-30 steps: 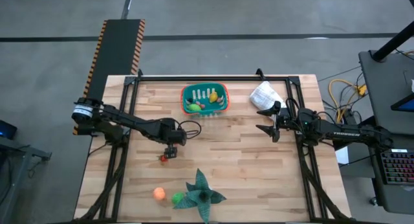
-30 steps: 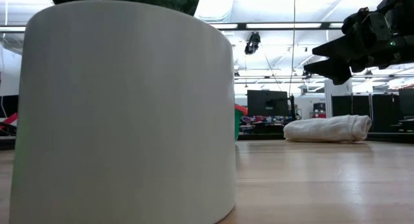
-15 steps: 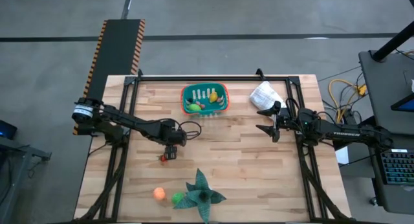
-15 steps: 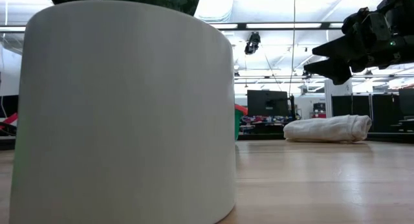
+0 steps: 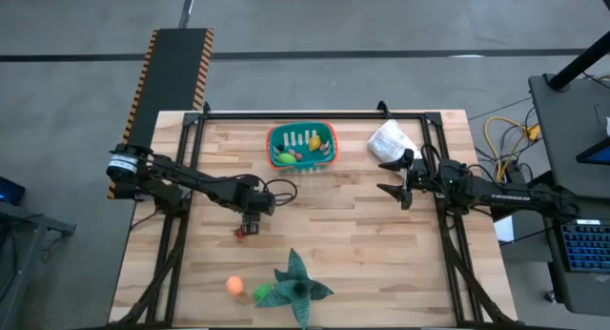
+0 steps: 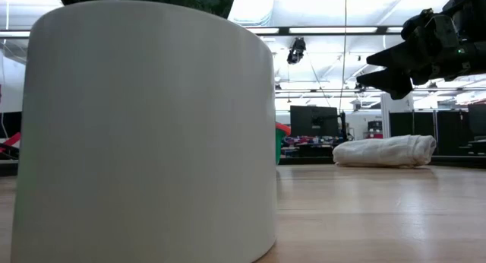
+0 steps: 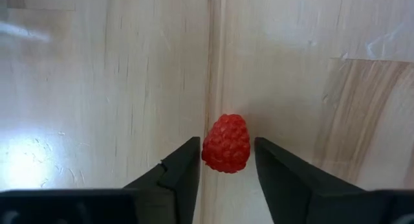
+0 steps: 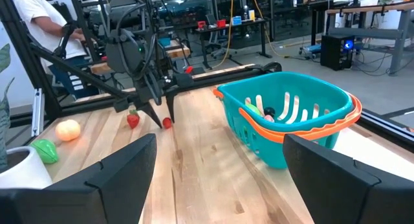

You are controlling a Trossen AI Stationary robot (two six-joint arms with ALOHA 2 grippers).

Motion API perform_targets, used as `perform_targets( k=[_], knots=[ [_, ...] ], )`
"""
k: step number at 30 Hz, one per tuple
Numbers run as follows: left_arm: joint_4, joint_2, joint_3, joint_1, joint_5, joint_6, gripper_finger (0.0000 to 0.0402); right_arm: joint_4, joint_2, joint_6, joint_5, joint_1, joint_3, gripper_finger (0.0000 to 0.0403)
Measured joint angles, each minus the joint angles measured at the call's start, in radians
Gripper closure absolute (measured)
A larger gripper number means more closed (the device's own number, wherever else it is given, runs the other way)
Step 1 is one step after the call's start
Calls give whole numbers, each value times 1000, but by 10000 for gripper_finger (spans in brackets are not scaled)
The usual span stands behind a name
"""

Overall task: Pick and placing Produce into tupperware
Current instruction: Put the red raspberry toy into the bin

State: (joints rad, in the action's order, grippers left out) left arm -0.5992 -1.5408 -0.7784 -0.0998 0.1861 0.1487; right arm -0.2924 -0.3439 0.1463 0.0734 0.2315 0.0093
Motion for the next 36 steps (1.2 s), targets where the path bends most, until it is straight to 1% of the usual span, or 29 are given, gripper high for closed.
perform_targets(
  k=[7, 10, 23, 29, 36],
  knots=[
    [-2, -1, 0, 0, 7, -15, 324, 0, 0, 0, 0, 0, 0, 76],
    [-2, 0, 0, 0, 9, -25, 337, 0, 0, 0, 0, 0, 0, 76],
    [-3, 23, 0, 1, 11, -34, 337, 0, 0, 3, -8, 0, 0, 76],
    [-14, 82, 1, 1, 8, -51, 336, 0, 1, 3, -24, 0, 0, 76],
    [1, 212, 1, 0, 7, -74, 336, -2, 2, 8, -25, 0, 0, 76]
  ],
)
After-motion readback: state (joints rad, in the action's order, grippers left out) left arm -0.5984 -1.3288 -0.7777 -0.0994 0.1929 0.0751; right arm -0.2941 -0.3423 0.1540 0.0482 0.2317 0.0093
